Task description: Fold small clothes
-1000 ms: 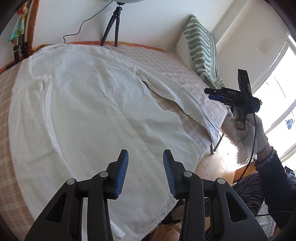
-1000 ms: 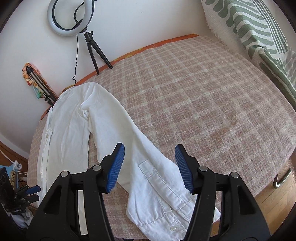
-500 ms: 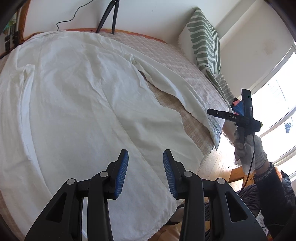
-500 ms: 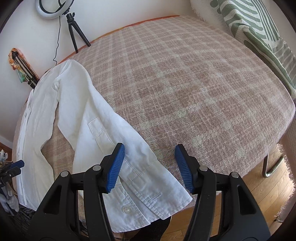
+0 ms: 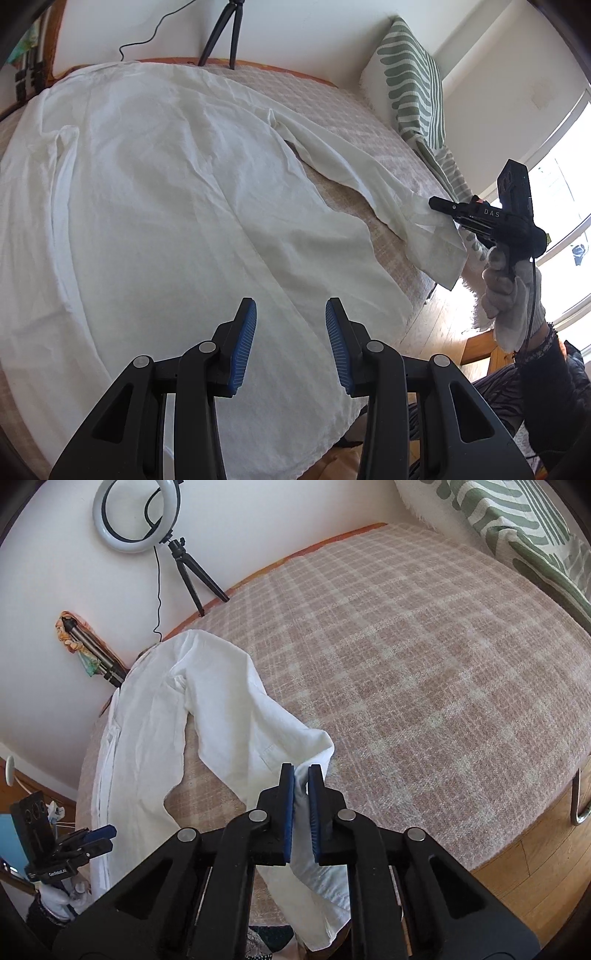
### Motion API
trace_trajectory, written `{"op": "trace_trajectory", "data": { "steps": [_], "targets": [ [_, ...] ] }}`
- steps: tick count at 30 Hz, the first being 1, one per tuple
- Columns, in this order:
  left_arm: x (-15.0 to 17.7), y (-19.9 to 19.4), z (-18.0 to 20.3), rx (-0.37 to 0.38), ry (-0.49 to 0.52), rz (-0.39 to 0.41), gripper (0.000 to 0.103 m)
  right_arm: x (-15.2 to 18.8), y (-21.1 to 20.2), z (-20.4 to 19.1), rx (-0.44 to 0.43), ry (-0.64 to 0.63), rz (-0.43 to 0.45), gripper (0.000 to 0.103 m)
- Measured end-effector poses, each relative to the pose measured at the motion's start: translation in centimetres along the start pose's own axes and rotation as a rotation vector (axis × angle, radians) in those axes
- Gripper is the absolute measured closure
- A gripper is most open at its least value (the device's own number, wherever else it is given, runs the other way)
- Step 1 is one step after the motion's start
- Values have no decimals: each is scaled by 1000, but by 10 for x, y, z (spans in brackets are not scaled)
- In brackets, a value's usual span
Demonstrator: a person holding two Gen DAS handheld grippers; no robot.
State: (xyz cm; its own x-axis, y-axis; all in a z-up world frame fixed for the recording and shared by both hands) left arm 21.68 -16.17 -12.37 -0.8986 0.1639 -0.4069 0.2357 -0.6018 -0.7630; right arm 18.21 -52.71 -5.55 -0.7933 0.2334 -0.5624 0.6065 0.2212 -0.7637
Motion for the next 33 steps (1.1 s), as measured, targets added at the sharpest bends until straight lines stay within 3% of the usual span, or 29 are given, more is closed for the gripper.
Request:
{"op": "trace_trajectory", "data": {
  "steps": [5,8,13,16,19,21,22,24,27,33],
  "targets": [
    [-1,-6,-5,-2,-17,17,66,3,-16,-67,-103,-128,49,94],
    [-3,-10,-11,-2,-41,33,66,16,-12,-109,-188,-212,29,94],
    [-4,-19,-22,-8,-73,62,66,60,10,-173,-296,-384,-79,94],
    [-2,-22,-29,-7,-101,72,66,83,31,-191,-328,-449,-177,93],
    [2,-23,-34,16,-138,65,66,87,39,-194,-341,-458,-238,79],
    [8,-25,-34,41,-157,60,66,80,30,-188,-380,-435,-210,50],
    [13,-24,-33,57,-166,55,66,74,25,-184,-398,-422,-183,47],
    [21,-18,-28,87,-174,32,58,54,20,-176,-385,-392,-136,46],
    [31,-4,-11,100,-137,-9,56,17,25,-170,-343,-354,-86,46],
    [40,18,8,124,-110,-31,56,-66,91,-167,-185,-313,-97,46]
  ]
}}
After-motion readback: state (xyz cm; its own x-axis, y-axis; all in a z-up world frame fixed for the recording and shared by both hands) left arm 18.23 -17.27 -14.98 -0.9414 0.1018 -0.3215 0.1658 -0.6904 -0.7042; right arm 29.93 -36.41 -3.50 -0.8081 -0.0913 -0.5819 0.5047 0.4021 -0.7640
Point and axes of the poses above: each gripper's, at about its wrist camera, not at the fingertips, and y roughly the way its jaws point, z to its right, x to its underside, the point moved 2 cm from there along y, roughly the way its jaws point, and after that the axes turned 8 degrees about -y, right-handed, at the moved point
